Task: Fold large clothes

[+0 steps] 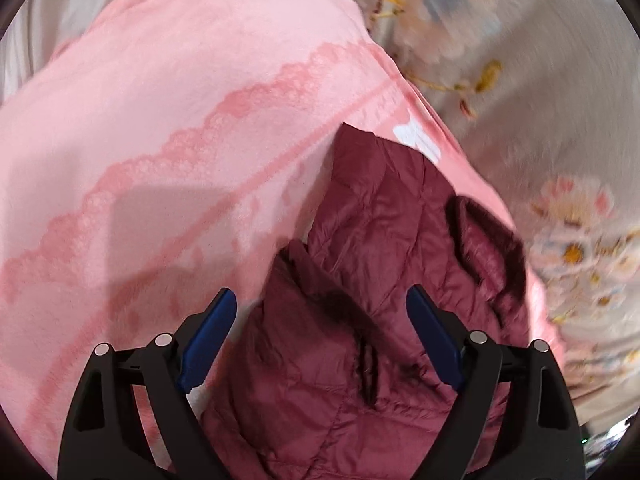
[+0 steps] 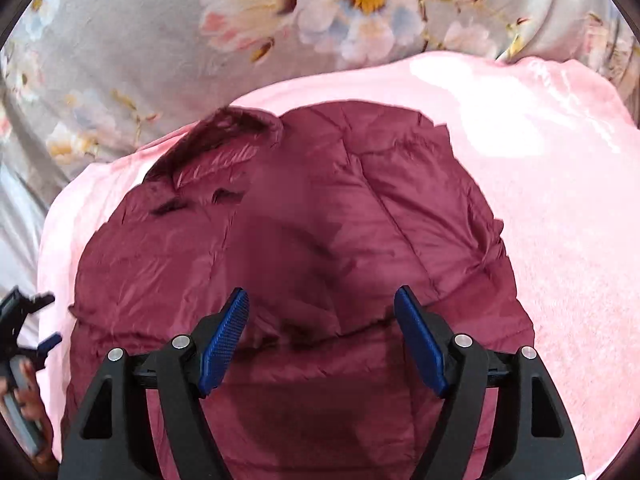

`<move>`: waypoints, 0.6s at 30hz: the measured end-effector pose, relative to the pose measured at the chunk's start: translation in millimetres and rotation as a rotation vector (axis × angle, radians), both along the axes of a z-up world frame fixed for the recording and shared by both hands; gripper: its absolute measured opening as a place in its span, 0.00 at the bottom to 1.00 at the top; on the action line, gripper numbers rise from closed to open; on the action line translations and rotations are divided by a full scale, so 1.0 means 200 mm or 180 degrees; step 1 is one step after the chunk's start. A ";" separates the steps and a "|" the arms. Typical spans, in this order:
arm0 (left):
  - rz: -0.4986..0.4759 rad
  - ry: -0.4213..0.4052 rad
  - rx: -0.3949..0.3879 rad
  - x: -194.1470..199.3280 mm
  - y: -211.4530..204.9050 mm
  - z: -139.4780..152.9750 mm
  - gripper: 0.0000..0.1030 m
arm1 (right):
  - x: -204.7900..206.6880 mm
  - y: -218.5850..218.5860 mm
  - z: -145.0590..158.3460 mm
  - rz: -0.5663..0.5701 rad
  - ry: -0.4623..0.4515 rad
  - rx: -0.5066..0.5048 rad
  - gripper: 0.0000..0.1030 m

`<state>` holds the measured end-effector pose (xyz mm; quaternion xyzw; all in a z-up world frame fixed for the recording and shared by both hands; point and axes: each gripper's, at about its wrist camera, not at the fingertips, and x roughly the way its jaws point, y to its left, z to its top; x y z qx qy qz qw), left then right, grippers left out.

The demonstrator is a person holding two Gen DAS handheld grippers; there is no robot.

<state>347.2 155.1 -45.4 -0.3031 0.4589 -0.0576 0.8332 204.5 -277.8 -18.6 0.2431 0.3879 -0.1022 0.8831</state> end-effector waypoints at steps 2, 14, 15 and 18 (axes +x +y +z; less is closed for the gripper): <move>0.0020 0.0046 -0.0276 0.02 0.02 -0.01 0.81 | 0.00 -0.04 0.00 0.0022 -0.0076 0.0179 0.72; 0.0224 0.0523 -0.0790 0.17 0.10 -0.23 0.11 | 0.15 -0.12 -0.09 0.0085 0.0001 0.0513 0.07; 0.0196 0.0536 -0.0744 0.18 0.09 -0.23 0.07 | 0.15 -0.13 -0.04 0.0089 -0.0106 0.0516 0.04; 0.0138 0.0368 -0.0639 0.17 0.07 -0.15 0.01 | 0.09 -0.14 0.15 0.0138 -0.0600 0.0356 0.02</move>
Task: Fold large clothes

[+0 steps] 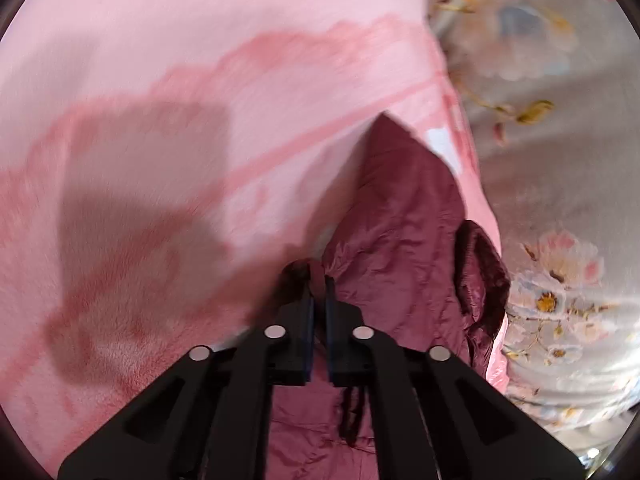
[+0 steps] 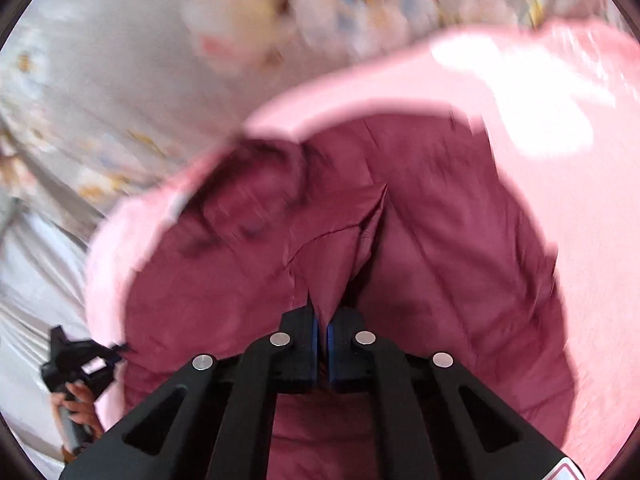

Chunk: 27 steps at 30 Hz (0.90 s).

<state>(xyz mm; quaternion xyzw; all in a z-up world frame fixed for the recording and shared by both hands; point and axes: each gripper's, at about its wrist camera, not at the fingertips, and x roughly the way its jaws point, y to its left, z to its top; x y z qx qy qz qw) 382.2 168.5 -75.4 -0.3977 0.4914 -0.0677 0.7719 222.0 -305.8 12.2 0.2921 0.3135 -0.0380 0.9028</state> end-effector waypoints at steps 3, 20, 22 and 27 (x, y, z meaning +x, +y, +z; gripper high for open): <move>-0.0077 -0.0318 0.0120 -0.05 -0.04 0.12 0.01 | -0.05 0.03 0.07 -0.0081 -0.0094 -0.0484 0.01; -0.0496 -0.0376 0.1759 -0.18 -0.32 0.12 0.11 | -0.13 0.05 -0.20 -0.0160 0.0654 -0.0883 0.18; -0.0555 -0.0502 0.1968 -0.23 -0.34 0.19 0.16 | -0.16 0.07 -0.11 -0.0183 0.0522 -0.1000 0.19; -0.0750 -0.0798 0.1996 -0.23 -0.53 0.40 0.26 | 0.01 0.25 0.03 0.0214 0.0337 -0.0964 0.20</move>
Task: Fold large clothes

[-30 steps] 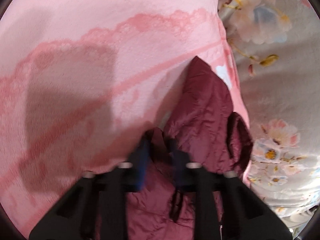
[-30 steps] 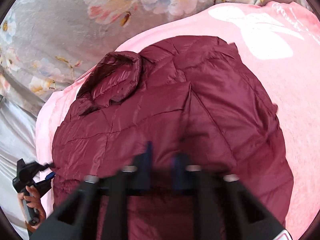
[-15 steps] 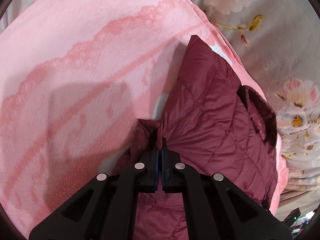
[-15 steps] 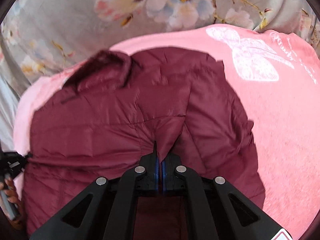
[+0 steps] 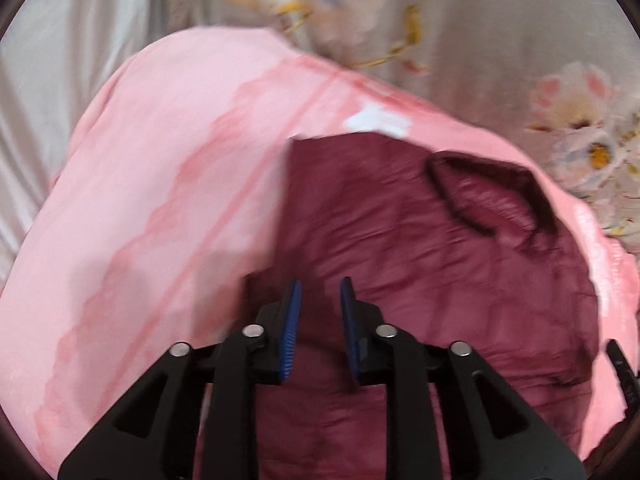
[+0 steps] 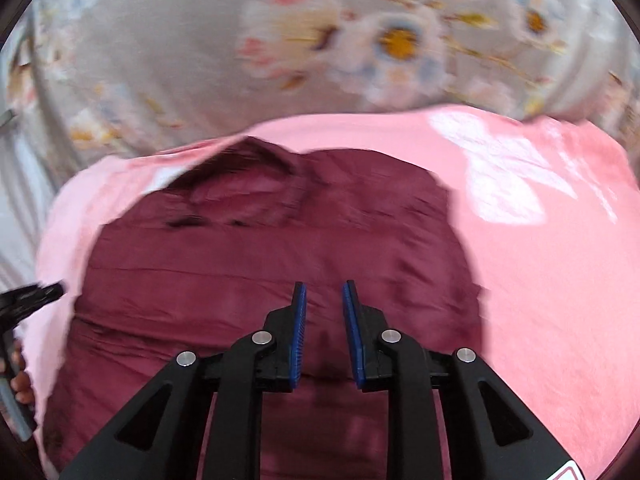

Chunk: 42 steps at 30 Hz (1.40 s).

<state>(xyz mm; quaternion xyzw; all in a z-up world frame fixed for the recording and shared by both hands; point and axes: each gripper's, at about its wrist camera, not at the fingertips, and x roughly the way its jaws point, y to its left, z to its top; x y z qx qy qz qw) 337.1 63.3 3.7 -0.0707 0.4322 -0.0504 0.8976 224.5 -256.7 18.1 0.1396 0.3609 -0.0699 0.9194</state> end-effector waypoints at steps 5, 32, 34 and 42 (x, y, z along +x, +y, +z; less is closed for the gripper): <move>-0.0332 0.0159 0.0314 0.08 -0.31 -0.12 0.37 | 0.20 0.21 -0.14 0.0338 0.0340 -0.0179 0.20; -0.0109 -0.0189 0.0844 -0.05 -0.42 -0.38 0.59 | 0.20 0.33 -0.38 0.0370 0.0385 -0.0484 0.20; -0.0109 -0.0187 0.0837 -0.05 -0.41 -0.38 0.60 | 0.20 0.32 -0.38 0.0388 0.0366 -0.0401 0.21; -0.0406 0.0198 -0.0192 0.10 -0.28 -0.17 0.61 | 0.24 -0.05 -0.15 0.0246 0.0084 0.0805 0.47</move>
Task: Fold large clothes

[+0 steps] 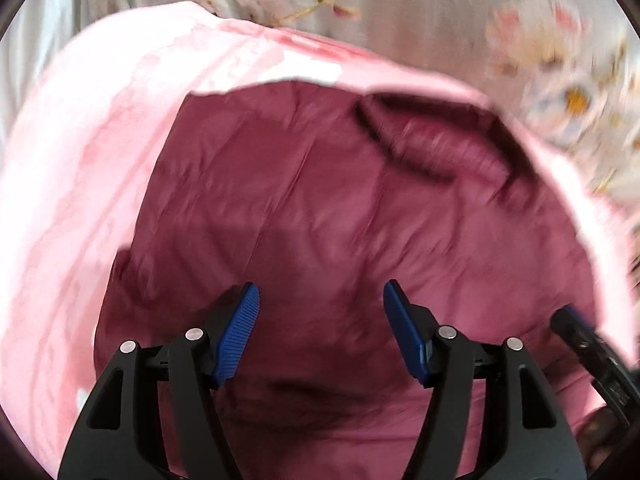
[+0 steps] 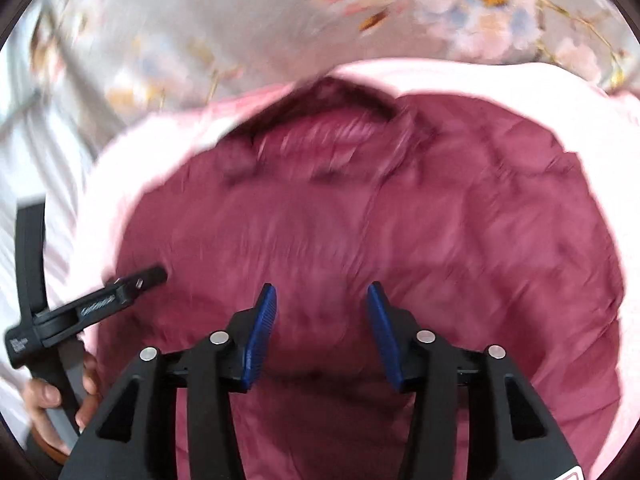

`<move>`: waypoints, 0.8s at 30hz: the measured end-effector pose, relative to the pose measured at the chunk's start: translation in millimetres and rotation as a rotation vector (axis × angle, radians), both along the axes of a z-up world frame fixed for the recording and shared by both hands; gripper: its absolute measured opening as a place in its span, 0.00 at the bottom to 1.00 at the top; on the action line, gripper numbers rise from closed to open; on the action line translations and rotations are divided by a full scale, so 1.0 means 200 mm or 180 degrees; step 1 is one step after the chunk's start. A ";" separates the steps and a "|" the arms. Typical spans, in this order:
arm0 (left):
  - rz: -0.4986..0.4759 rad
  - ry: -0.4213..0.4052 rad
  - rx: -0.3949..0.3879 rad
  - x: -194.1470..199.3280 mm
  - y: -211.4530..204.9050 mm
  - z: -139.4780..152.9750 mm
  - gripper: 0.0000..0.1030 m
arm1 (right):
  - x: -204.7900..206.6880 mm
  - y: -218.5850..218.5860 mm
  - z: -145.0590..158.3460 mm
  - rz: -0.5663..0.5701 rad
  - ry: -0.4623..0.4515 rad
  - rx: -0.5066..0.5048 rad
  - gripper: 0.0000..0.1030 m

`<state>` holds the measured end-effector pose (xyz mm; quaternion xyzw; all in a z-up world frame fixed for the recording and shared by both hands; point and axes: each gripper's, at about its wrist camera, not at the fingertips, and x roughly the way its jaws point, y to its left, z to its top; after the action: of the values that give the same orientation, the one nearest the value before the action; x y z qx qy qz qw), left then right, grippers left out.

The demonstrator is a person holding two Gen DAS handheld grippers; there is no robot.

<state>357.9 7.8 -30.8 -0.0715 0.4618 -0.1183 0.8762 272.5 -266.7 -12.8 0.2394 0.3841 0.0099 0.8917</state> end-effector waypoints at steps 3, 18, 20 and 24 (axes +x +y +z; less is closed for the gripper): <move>-0.0067 0.0115 -0.0406 0.16 -0.03 0.11 0.61 | 0.11 -0.16 0.02 -0.0163 0.0001 0.0551 0.47; -0.0209 0.0582 -0.0428 0.55 -0.32 -0.10 0.09 | 0.36 -0.20 -0.12 -0.0179 0.0151 0.0289 0.08; -0.0270 0.0533 -0.0376 0.52 -0.32 -0.14 0.08 | 0.36 -0.20 -0.18 -0.0133 0.0273 0.0183 0.07; -0.0329 0.0337 -0.0206 0.46 -0.35 -0.17 0.08 | 0.37 -0.15 -0.25 -0.0070 0.0283 -0.0115 0.06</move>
<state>449.9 -61.8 -64.3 -0.0821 0.5065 -0.1742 0.8405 347.4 -297.0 -63.3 0.2278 0.4208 -0.0176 0.8779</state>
